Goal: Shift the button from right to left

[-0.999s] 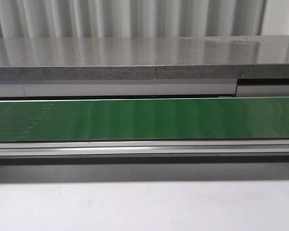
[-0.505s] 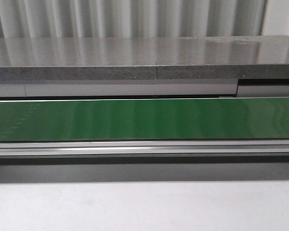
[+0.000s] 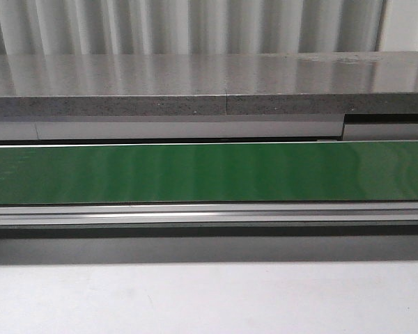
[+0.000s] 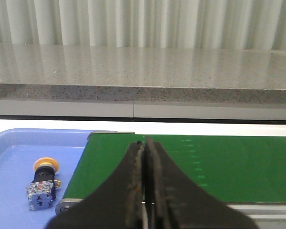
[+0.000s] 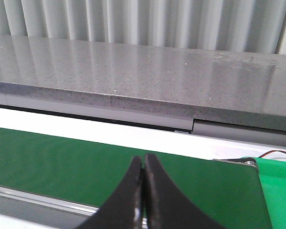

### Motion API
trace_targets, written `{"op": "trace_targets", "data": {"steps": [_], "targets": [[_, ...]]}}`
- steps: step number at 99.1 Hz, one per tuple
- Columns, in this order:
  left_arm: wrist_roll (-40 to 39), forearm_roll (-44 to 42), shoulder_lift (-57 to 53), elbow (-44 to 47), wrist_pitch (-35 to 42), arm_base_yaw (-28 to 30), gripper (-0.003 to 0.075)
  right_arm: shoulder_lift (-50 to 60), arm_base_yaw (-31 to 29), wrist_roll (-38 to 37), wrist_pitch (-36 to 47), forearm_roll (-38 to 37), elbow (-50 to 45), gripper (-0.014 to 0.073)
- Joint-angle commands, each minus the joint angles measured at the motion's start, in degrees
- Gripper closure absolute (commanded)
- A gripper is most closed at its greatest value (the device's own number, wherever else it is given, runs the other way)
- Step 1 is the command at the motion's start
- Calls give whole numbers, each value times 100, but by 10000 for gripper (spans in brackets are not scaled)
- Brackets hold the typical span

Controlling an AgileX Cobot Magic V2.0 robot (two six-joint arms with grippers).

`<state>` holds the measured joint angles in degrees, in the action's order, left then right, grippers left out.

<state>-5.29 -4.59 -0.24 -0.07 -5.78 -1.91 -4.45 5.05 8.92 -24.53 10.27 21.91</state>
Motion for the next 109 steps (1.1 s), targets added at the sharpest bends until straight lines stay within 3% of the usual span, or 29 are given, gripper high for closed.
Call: {"op": "trace_targets", "data": {"steps": [1,20,38,65,85,109], "targets": [[-55,38,-204,139,432,-48,740,-64,14,22,486,52,123,659],[-55,38,-204,139,432,-48,740,-64,-442,-46,1635,-197,-260,659],[-55,38,-204,139,432,-48,740,-64,-965,-827,2815,-896,-1113,659],[-55,38,-204,139,432,-48,740,19,-1082,-1087,3725,-1027,-2262,659],[-55,38,-204,139,432,-48,740,612,-1082,-1080,3086,-1210,-2256,659],[-55,38,-204,139,444,-48,740,595,-1090,-1080,3092,-1210,-2256,659]]}}
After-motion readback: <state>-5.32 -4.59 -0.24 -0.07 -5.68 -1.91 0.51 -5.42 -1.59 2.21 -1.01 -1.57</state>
